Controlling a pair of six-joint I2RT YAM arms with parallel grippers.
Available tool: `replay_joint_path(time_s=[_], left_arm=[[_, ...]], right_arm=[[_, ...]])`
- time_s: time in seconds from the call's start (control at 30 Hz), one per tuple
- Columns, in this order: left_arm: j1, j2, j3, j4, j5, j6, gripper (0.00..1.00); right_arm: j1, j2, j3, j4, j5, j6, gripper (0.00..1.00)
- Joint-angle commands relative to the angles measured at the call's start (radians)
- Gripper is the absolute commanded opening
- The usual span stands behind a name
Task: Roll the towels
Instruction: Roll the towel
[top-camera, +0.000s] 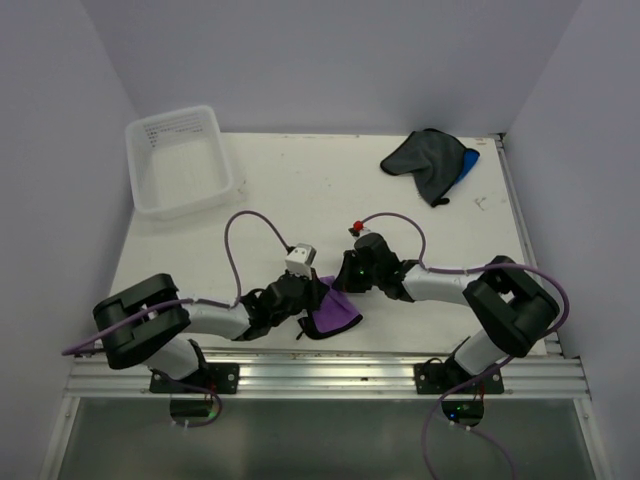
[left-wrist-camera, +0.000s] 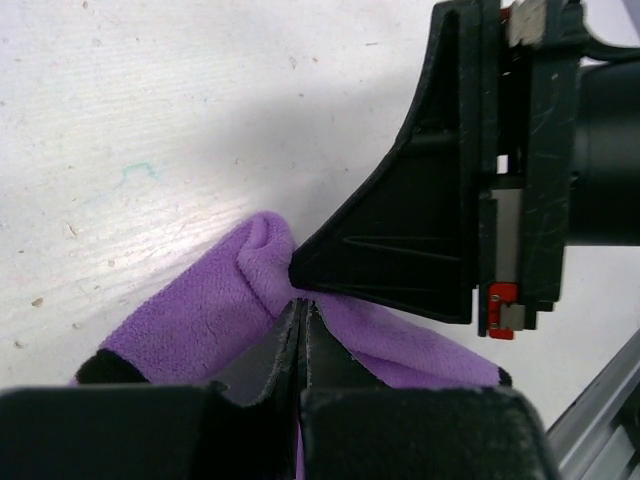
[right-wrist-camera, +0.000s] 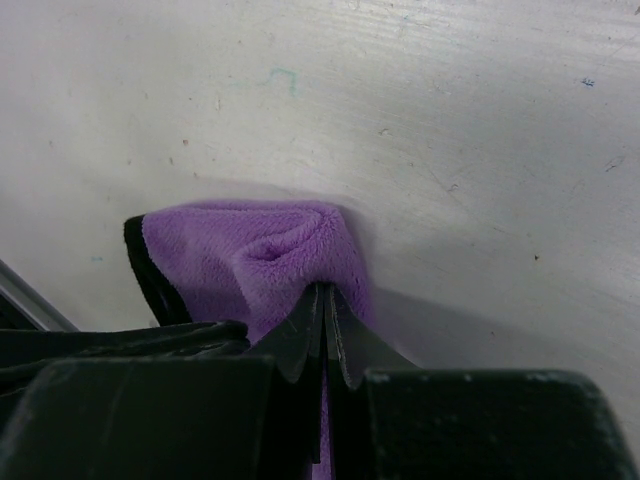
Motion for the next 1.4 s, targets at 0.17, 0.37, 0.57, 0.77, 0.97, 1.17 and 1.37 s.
replay_joint_path(time_s=[0.17, 0.37, 0.57, 0.77, 0.97, 1.17, 1.37], left_arm=[[0.022, 0.113, 0.030, 0.073, 0.015, -0.002, 0.00], [0.023, 0.133, 0.027, 0.079, 0.015, 0.000, 0.00], [0.027, 0.157, 0.038, 0.035, 0.015, -0.035, 0.00], [0.028, 0.171, -0.016, 0.053, 0.030, -0.103, 0.00], [0.030, 0.205, -0.022, 0.066, 0.046, -0.117, 0.00], [0.037, 0.204, -0.021, 0.067, 0.050, -0.112, 0.00], [0.037, 0.208, -0.015, 0.066, 0.053, -0.112, 0.00]], right_arm=[[0.010, -0.005, 0.003, -0.074, 0.020, -0.030, 0.00], [0.010, -0.008, -0.008, -0.071, 0.018, -0.030, 0.00], [0.010, -0.054, -0.003, -0.100, 0.026, -0.043, 0.14], [0.010, -0.181, 0.032, -0.259, 0.096, -0.077, 0.32], [0.017, -0.335, -0.022, -0.330, 0.080, -0.080, 0.35], [0.097, -0.456, -0.052, -0.446, 0.124, -0.117, 0.44], [0.140, -0.456, -0.082, -0.467, 0.184, -0.129, 0.43]])
